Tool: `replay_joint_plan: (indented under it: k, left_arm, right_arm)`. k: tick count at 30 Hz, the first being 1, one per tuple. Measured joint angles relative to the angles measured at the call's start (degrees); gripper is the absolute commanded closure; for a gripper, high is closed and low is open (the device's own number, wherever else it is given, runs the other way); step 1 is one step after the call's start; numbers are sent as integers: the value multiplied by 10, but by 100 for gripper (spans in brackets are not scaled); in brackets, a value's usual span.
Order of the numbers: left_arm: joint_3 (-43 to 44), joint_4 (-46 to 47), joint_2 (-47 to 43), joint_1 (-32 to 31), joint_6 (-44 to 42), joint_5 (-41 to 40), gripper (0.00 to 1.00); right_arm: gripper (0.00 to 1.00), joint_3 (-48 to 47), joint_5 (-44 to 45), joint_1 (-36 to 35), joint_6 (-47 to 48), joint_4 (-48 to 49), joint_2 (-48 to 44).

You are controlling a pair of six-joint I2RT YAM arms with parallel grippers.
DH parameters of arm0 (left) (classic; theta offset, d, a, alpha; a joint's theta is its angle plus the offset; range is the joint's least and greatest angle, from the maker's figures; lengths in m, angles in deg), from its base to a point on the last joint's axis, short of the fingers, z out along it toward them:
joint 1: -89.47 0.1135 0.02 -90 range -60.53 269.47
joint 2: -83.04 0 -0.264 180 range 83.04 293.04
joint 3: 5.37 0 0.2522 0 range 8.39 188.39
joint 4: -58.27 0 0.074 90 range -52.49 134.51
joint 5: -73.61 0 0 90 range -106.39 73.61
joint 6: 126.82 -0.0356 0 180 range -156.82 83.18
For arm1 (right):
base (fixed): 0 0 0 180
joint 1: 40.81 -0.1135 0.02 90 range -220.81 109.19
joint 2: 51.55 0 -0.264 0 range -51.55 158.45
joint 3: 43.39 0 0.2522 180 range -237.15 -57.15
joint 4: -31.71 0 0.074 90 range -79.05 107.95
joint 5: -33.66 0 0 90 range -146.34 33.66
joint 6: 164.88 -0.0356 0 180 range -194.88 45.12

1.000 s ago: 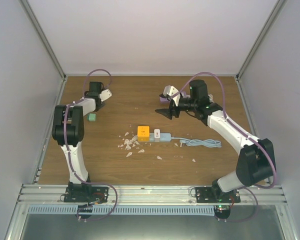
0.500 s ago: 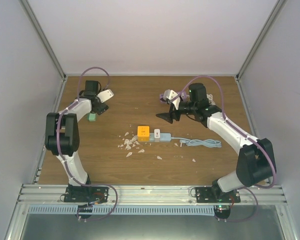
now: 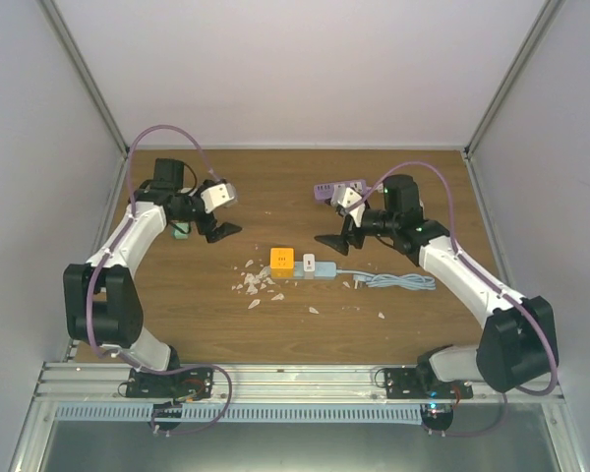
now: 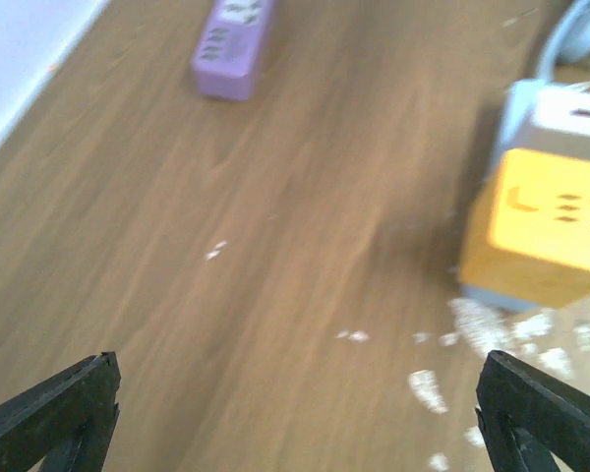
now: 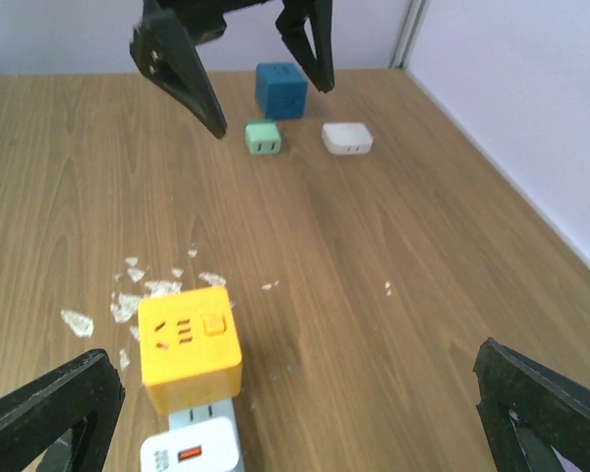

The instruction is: Pull the plug off the socket

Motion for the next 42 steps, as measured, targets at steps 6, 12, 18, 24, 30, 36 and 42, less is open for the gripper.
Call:
replay_joint_plan:
  k: [6, 12, 18, 24, 30, 36, 42]
  left_arm:
    - [-22, -52, -2, -26, -14, 83, 1]
    - [-57, -54, -2, -85, -15, 101, 1]
    - [-79, -31, 1, -114, 2, 100, 1]
    - [-79, 0, 32, -142, 6, 81, 1]
    - [-82, 26, 46, -164, 6, 66, 2]
    - [-82, 36, 63, -187, 4, 54, 7]
    - [-82, 43, 78, -196, 5, 48, 13]
  right_arm:
    - [3, 36, -3, 0, 45, -28, -5]
    - [4, 36, -15, 0, 100, -47, 25]
    - [5, 36, -14, -5, 151, -61, 82]
    - [7, 36, -12, -23, 181, -66, 125]
    - [9, 36, -6, -50, 194, -65, 154]
    - [12, 36, 10, -60, 197, -50, 185]
    - [18, 23, 29, -69, 196, -40, 216]
